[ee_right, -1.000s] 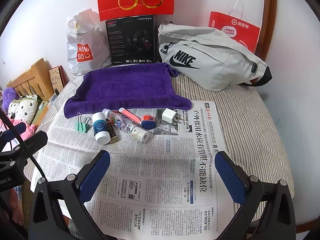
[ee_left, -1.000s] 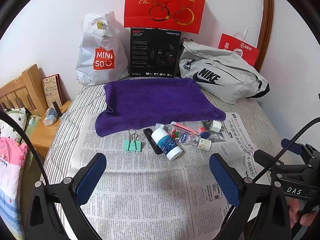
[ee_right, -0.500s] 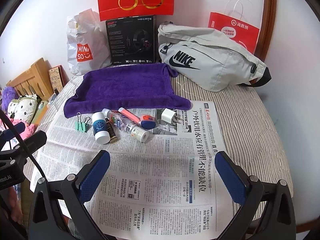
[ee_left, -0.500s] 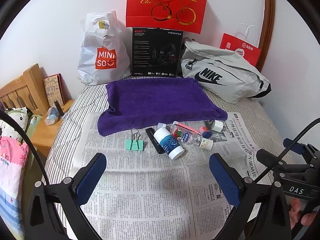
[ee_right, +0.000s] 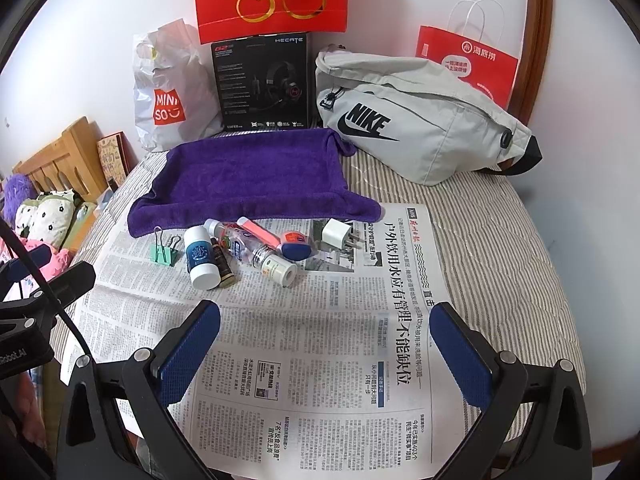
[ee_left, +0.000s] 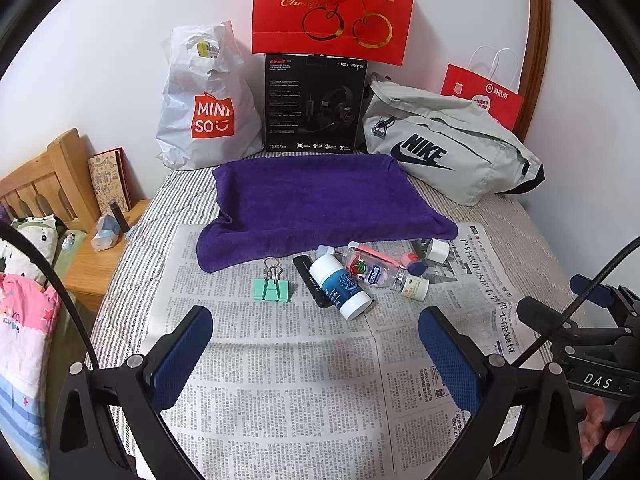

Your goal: Organize rigid objects

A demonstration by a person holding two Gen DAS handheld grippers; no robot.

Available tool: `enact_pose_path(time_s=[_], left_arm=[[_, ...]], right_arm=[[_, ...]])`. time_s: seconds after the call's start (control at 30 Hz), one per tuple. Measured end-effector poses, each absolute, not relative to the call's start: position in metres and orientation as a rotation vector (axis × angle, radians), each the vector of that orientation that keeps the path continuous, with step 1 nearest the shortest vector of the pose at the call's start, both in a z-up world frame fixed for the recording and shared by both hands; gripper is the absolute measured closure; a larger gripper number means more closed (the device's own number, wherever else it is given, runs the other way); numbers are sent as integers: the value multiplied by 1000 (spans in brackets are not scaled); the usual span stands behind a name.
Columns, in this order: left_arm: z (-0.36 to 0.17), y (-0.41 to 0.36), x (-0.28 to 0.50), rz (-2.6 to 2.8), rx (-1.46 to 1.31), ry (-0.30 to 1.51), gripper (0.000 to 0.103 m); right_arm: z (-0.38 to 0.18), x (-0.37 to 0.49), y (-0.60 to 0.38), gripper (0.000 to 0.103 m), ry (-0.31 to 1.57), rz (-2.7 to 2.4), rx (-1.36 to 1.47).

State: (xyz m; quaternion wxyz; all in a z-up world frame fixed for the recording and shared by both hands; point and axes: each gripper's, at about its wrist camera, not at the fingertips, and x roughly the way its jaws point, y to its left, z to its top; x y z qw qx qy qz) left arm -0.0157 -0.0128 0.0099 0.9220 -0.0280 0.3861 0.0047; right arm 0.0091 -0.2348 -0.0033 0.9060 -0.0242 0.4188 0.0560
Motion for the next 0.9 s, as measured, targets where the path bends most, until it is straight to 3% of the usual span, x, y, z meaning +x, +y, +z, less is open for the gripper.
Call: enact_pose_path(time_s=[0.9], left_arm=[[7, -12, -13, 26, -48, 801, 0]], right_arm=[[-3, 7, -232, 0, 858, 119, -57]])
